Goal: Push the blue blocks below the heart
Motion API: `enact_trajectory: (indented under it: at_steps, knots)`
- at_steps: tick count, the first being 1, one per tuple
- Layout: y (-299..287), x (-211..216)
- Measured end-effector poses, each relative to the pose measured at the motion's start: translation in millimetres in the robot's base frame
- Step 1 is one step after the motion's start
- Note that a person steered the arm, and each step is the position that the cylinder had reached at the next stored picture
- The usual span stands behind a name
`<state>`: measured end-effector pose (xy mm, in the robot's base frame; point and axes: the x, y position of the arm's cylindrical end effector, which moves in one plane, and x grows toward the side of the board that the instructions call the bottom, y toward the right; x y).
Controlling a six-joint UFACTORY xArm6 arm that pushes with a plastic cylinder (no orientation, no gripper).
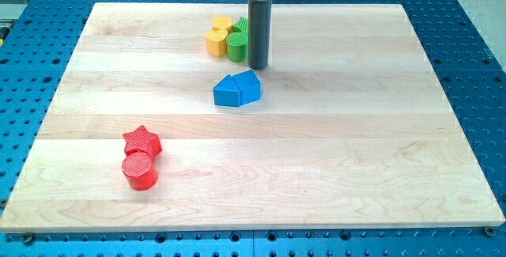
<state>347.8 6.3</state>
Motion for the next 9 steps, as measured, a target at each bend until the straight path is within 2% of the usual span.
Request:
enact_trajectory:
  at_steps: [1,3,4,7,9]
  knots:
    - [-3.3,5.0]
    - [53.2,40.5]
    - [48.2,47.6]
    - [-34.4,69.4]
    - [-70.4,40.0]
